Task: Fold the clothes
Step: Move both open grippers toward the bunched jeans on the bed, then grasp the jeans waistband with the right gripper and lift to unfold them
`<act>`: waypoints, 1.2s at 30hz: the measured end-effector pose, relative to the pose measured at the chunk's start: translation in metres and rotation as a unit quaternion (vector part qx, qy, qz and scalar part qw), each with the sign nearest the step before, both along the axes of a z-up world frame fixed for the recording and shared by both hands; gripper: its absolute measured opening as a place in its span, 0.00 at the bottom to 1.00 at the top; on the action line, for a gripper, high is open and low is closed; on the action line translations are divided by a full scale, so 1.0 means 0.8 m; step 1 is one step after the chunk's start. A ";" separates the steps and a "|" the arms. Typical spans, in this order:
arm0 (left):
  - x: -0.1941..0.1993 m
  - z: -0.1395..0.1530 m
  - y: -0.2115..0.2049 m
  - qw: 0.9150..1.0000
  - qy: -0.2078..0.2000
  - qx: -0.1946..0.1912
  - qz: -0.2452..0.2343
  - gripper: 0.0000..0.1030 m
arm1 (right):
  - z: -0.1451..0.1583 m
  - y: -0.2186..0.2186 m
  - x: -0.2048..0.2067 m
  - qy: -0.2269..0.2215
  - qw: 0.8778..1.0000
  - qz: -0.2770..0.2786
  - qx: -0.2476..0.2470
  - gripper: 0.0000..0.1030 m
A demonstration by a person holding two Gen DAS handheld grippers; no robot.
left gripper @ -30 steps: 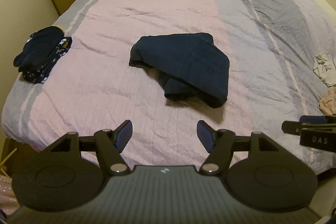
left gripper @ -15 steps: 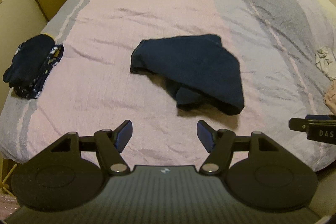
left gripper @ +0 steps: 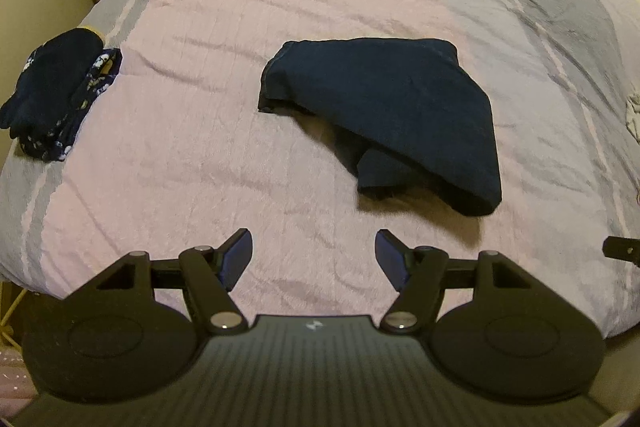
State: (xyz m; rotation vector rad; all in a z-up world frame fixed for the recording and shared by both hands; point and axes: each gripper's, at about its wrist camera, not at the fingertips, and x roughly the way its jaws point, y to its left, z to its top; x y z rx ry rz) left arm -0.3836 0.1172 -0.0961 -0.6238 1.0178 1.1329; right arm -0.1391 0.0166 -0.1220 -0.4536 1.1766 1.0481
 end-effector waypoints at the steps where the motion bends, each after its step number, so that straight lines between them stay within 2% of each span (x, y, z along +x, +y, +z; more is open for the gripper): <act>1: 0.005 -0.001 0.006 1.000 -0.002 -0.002 0.005 0.63 | -0.002 0.004 0.011 0.002 1.000 -0.003 -0.001 0.48; 10: 0.067 -0.010 0.066 0.998 -0.012 -0.009 0.063 0.63 | -0.020 0.077 0.114 0.042 0.999 0.008 0.003 0.48; 17: 0.090 -0.030 0.106 0.994 -0.018 -0.042 0.102 0.63 | -0.051 0.123 0.162 0.081 0.997 0.013 -0.014 0.48; 24: 0.098 -0.051 0.145 0.990 -0.017 -0.065 0.127 0.63 | -0.096 0.154 0.202 0.158 0.986 -0.042 -0.032 0.48; 30: 0.111 -0.072 0.186 0.988 -0.016 -0.079 0.132 0.63 | -0.136 0.171 0.226 0.238 0.964 -0.113 -0.047 0.48; 33: 0.120 -0.085 0.204 0.987 -0.020 -0.087 0.131 0.63 | -0.162 0.180 0.236 0.287 0.943 -0.159 -0.054 0.48; 36: 0.126 -0.098 0.222 0.987 -0.017 -0.097 0.129 0.63 | -0.195 0.192 0.241 0.341 0.914 -0.212 -0.063 0.48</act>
